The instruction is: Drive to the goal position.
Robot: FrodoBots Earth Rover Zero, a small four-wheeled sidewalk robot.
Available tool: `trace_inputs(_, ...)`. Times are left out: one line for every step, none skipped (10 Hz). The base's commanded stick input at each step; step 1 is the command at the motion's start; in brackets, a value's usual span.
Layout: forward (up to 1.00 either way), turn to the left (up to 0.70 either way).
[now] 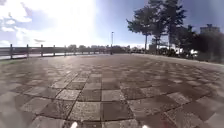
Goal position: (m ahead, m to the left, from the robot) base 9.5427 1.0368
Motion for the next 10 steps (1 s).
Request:
trace_inputs(1.0, 0.0)
trace_inputs(1.0, 0.0)
trace_inputs(1.0, 0.0)
trace_inputs(1.0, 0.0)
trace_inputs(1.0, 0.0)
trace_inputs(1.0, 0.0)
trace_inputs(1.0, -0.21)
trace_inputs(1.0, -0.4)
trace_inputs(1.0, -0.36)
trace_inputs(1.0, -0.16)
